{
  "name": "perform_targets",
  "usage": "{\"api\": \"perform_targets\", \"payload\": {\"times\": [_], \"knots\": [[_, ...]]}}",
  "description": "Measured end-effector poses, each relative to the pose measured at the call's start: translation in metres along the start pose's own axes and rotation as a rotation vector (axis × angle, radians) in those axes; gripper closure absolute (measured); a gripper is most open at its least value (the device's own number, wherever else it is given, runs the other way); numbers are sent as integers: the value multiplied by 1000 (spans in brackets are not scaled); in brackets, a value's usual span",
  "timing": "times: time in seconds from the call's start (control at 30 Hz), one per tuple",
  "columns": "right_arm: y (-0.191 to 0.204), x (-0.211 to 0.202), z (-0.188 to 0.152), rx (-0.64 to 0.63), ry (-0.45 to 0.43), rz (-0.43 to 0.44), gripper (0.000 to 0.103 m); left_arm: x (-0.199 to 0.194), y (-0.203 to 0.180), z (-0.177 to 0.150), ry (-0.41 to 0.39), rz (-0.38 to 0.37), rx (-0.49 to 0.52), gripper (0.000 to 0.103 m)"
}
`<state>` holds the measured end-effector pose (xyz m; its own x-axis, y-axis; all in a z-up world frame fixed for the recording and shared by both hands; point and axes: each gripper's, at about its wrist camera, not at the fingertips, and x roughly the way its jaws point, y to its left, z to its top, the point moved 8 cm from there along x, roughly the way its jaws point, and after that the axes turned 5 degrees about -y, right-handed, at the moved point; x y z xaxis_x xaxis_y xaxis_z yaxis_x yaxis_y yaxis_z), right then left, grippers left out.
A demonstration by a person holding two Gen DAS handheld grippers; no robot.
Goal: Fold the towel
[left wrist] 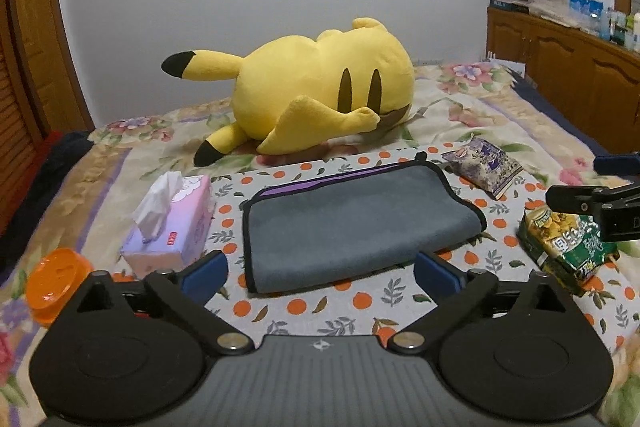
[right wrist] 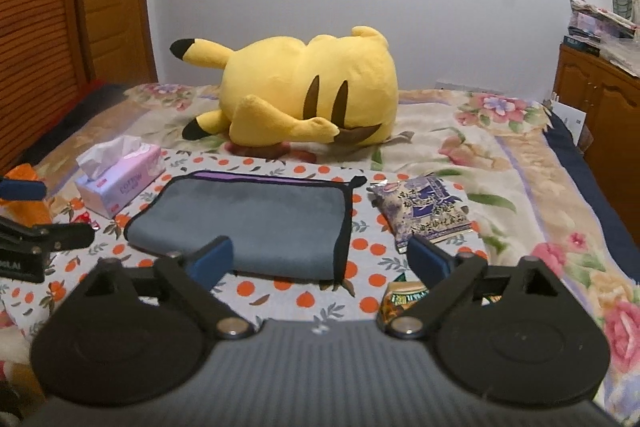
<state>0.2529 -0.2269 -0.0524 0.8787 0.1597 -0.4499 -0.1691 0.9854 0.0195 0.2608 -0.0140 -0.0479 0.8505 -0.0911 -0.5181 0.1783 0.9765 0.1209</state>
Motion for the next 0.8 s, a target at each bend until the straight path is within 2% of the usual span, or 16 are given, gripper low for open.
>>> {"api": "perform_targets", "payload": {"times": [0.17,0.8], "knots": [[-2,-13,-2,25,-8,-5,0,-16,-6,-3,4,-6,-3,1],[14,-65,-9,6,-48,32,0,-62,-15,-23,3,-21,-40,0]]}}
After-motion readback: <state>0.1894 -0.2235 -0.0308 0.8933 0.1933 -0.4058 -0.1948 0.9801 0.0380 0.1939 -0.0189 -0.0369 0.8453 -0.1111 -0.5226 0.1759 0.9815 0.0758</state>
